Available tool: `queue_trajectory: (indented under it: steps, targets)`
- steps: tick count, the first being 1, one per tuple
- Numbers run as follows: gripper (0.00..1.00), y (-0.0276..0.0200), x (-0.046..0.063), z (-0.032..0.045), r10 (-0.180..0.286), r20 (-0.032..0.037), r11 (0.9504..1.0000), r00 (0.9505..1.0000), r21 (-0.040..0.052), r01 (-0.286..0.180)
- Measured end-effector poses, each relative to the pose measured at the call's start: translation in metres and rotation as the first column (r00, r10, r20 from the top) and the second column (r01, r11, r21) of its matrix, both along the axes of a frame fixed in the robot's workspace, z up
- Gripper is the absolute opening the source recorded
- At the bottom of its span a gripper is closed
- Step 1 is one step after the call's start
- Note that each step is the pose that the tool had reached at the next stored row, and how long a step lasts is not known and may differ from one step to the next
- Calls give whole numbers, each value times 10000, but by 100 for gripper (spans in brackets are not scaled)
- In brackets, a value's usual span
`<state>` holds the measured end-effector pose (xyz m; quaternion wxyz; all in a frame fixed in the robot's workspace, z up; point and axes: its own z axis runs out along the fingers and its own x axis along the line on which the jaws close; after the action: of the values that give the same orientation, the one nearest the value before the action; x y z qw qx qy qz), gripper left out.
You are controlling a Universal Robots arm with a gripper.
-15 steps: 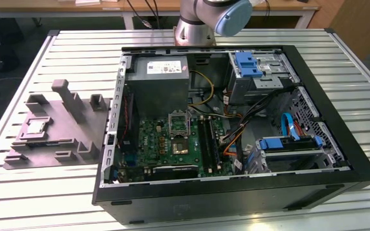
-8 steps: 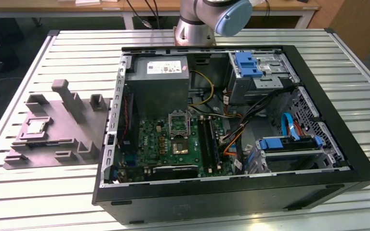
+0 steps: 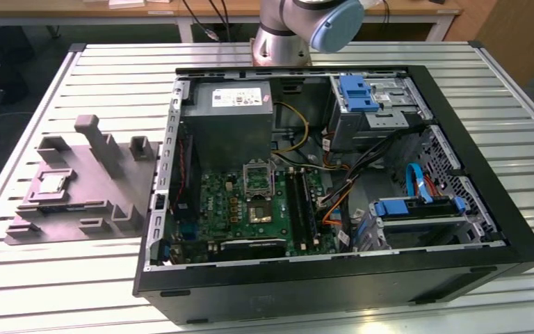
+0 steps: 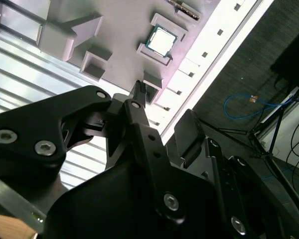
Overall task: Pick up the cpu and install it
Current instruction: 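Pick up the cpu and move it towards the insertion slot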
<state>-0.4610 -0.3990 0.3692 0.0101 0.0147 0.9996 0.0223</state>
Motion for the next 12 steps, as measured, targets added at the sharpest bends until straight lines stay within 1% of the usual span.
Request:
queue_trajectory:
  steps: [2, 3, 5, 6, 12]
  targets:
    - [52, 0, 0, 0, 0, 0, 10000, 10000, 0, 0]
    - [57, 0, 0, 0, 0, 0, 10000, 10000, 0, 0]
    - [57, 0, 0, -1, 0, 0, 10000, 10000, 0, 0]
    - [64, 0, 0, -1, 0, 0, 10000, 10000, 0, 0]
    - [64, 0, -1, -24, -2, 2, 10000, 10000, 3, 2]
